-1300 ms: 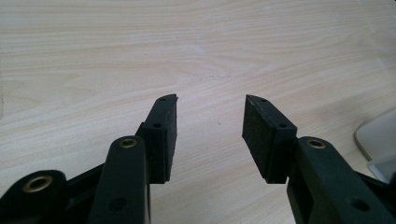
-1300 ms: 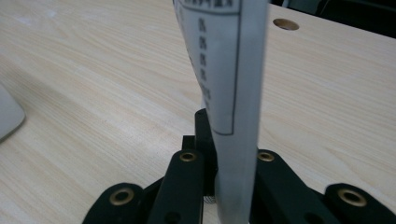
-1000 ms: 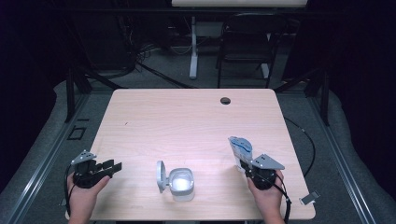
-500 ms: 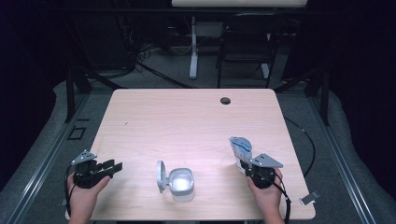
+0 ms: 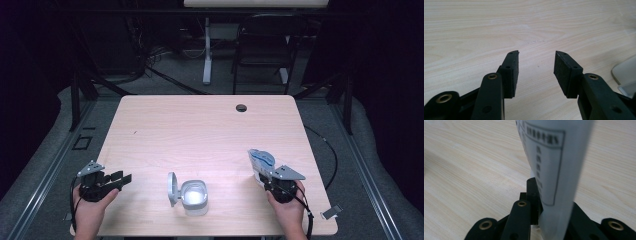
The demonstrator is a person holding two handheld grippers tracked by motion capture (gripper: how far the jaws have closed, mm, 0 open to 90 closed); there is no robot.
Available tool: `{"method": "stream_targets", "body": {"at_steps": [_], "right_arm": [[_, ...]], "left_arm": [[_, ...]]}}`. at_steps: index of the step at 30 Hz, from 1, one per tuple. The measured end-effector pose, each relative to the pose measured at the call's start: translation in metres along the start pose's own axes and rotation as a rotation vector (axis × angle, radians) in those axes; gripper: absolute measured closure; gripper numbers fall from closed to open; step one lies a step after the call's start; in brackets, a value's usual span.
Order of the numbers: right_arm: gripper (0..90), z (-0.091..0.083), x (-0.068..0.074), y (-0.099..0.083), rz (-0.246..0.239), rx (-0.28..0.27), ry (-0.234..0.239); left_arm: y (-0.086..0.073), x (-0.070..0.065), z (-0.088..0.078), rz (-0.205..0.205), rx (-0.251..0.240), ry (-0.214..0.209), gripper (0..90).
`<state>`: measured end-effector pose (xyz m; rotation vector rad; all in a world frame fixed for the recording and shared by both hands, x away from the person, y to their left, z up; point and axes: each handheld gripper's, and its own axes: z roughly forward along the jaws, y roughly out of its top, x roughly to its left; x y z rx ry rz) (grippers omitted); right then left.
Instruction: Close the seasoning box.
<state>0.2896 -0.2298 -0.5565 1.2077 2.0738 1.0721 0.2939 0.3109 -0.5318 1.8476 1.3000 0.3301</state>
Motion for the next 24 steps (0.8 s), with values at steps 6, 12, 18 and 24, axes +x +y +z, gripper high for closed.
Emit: {"method": "stream_targets", "body": {"at_steps": [6, 12, 18, 24], "right_arm": [[80.6, -0.002, -0.001, -0.002, 0.012, 0.002, -0.001], [73.3, -0.004, -0.004, -0.004, 0.020, 0.006, -0.002], [60.0, -0.006, -0.007, -0.008, 0.021, -0.005, 0.002], [55.2, -0.012, -0.005, -0.007, 0.019, -0.014, 0.005]], "left_arm": [[0.000, -0.001, 0.000, 0.007, 0.009, -0.005, 55.7], [0.001, -0.001, 0.000, 0.006, 0.007, -0.006, 55.6], [0.001, -0.002, -0.001, 0.009, -0.001, -0.008, 55.6], [0.004, -0.005, -0.004, 0.015, -0.015, -0.012, 55.5]]}}
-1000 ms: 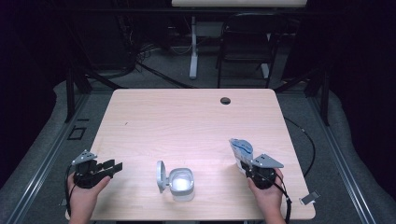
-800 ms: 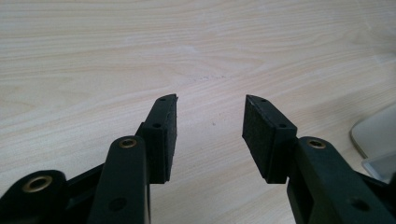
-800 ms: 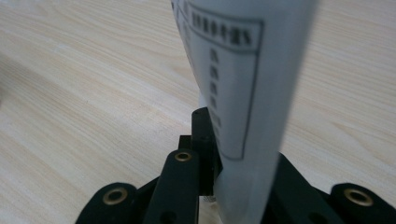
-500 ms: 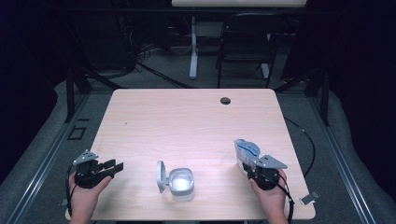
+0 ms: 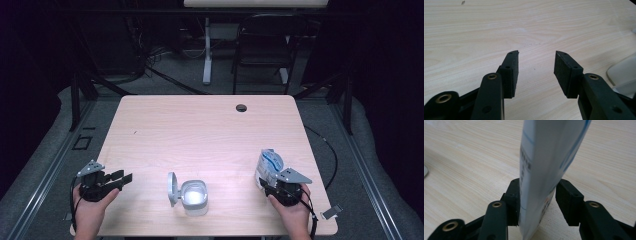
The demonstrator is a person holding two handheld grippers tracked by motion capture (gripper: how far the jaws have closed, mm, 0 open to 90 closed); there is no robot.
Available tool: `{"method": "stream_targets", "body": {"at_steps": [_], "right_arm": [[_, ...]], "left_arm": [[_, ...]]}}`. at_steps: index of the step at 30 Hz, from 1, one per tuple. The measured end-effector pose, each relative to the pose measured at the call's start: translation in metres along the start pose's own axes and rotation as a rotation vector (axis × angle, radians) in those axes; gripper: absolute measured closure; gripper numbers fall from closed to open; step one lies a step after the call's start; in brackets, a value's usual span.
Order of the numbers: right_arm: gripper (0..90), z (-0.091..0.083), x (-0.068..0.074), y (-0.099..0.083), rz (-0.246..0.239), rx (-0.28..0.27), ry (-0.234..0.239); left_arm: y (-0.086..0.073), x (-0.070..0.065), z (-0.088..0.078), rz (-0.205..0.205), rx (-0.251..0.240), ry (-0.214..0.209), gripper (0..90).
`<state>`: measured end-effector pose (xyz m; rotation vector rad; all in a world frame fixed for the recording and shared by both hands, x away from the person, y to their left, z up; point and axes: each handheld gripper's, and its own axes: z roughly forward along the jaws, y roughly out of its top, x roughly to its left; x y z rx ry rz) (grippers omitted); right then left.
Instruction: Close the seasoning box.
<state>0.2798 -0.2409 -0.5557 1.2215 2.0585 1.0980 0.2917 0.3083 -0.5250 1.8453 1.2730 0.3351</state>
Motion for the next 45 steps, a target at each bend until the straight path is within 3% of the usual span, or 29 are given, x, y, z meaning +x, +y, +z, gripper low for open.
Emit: {"method": "stream_targets", "body": {"at_steps": [10, 18, 23, 29, 34, 36, 39, 45], "right_arm": [[49.2, -0.015, 0.007, 0.010, 0.038, -0.009, -0.026], [48.2, -0.024, 0.015, 0.009, -0.008, 0.039, -0.020], [46.8, -0.026, 0.017, 0.006, -0.003, 0.035, -0.022], [46.3, -0.027, 0.012, -0.005, 0.030, 0.010, -0.022], [46.2, -0.028, 0.012, -0.010, 0.011, 0.023, -0.020], [46.2, -0.029, 0.012, -0.010, 0.010, 0.020, -0.021], [45.9, -0.029, 0.014, -0.010, 0.016, 0.015, -0.029], [45.5, -0.029, 0.016, -0.010, 0.007, 0.021, -0.027]], "left_arm": [[0.004, -0.003, -0.005, -0.004, -0.029, -0.026, 55.5], [0.007, -0.012, -0.005, 0.027, -0.014, -0.048, 57.4], [0.010, -0.023, -0.005, 0.054, -0.021, -0.068, 60.3], [0.014, -0.040, -0.004, 0.136, 0.023, -0.109, 71.5], [0.018, -0.055, -0.005, 0.189, 0.034, -0.139, 85.3], [0.021, -0.067, -0.005, 0.238, 0.045, -0.164, 89.9], [0.022, -0.077, -0.004, 0.277, 0.060, -0.183, 90.0], [0.023, -0.089, -0.004, 0.307, 0.079, -0.209, 90.0]]}}
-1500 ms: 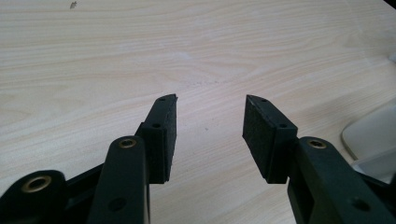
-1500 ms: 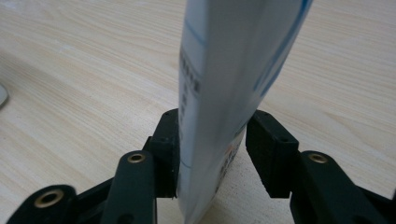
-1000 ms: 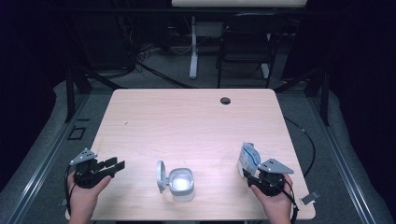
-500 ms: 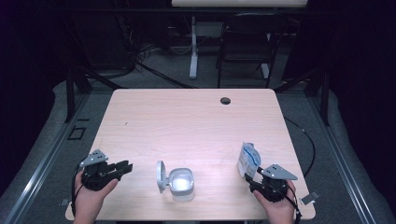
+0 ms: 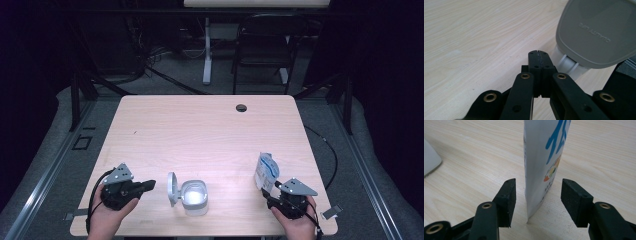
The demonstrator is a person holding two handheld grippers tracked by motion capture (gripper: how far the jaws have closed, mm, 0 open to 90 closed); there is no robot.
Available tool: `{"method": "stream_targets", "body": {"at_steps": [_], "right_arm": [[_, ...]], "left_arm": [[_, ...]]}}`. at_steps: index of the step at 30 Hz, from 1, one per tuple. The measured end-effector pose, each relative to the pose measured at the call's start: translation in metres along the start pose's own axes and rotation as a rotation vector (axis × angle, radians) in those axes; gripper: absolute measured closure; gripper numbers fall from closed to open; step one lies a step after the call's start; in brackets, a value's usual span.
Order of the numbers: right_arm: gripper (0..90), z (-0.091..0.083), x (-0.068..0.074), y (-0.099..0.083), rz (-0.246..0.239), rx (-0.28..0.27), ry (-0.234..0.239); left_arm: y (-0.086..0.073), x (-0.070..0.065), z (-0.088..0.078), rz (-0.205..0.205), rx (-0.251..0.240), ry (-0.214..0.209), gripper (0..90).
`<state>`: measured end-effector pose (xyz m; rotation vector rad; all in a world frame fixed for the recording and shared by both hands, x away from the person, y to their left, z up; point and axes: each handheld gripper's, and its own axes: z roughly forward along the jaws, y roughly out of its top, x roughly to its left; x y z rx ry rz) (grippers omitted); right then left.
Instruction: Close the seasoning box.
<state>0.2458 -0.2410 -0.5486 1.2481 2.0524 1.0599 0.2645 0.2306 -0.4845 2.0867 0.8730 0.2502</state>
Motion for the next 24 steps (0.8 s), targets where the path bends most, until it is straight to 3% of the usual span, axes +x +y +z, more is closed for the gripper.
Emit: {"method": "stream_targets", "body": {"at_steps": [12, 24], "right_arm": [[45.2, 0.001, 0.001, -0.001, -0.001, 0.009, -0.001], [45.3, 0.000, -0.001, -0.002, 0.014, -0.001, 0.001]], "left_arm": [[0.009, -0.023, 0.005, 0.049, 0.007, -0.051, 90.0], [0.013, -0.035, 0.009, 0.067, 0.003, -0.084, 90.0]]}}
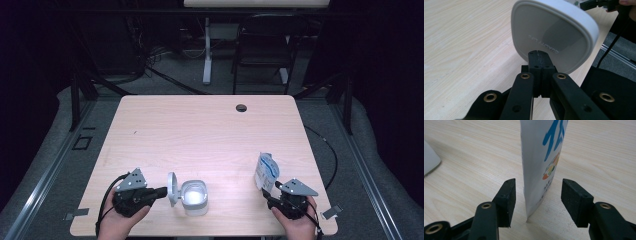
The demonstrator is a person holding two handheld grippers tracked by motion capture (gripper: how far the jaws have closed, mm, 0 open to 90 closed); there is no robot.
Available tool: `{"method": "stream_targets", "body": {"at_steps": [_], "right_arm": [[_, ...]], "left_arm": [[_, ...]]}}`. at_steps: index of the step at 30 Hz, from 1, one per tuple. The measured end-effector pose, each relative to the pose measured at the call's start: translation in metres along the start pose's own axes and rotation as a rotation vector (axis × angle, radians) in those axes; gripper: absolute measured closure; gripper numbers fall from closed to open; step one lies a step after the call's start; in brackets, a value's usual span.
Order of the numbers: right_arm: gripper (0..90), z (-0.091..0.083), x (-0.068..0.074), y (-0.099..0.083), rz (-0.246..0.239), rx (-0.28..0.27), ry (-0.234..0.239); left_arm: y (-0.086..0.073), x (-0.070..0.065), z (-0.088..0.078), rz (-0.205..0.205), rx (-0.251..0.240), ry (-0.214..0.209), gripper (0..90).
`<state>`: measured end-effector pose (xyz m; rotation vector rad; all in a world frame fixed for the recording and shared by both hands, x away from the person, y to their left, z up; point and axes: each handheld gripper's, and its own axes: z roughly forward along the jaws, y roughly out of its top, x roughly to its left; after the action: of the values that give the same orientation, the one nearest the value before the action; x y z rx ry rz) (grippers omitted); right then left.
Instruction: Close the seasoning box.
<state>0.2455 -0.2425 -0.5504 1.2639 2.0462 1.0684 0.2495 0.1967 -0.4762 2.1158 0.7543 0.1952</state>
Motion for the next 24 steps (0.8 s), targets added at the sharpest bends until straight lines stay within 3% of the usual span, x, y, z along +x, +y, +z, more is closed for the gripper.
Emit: {"method": "stream_targets", "body": {"at_steps": [9, 14, 20, 24], "right_arm": [[45.3, 0.001, 0.000, 0.000, -0.006, 0.006, 0.001], [45.4, 0.001, 0.000, 0.000, -0.007, 0.006, 0.000], [45.4, 0.002, 0.000, 0.000, -0.007, 0.010, 0.003], [45.3, 0.002, 0.000, 0.000, -0.006, 0.008, 0.004]], "left_arm": [[0.001, -0.005, 0.007, 0.013, -0.005, -0.010, 90.0], [0.003, -0.011, 0.011, 0.028, -0.006, -0.042, 90.0], [0.002, -0.011, 0.013, 0.037, 0.009, -0.029, 90.0], [-0.001, -0.003, 0.008, 0.016, 0.002, -0.007, 90.0]]}}
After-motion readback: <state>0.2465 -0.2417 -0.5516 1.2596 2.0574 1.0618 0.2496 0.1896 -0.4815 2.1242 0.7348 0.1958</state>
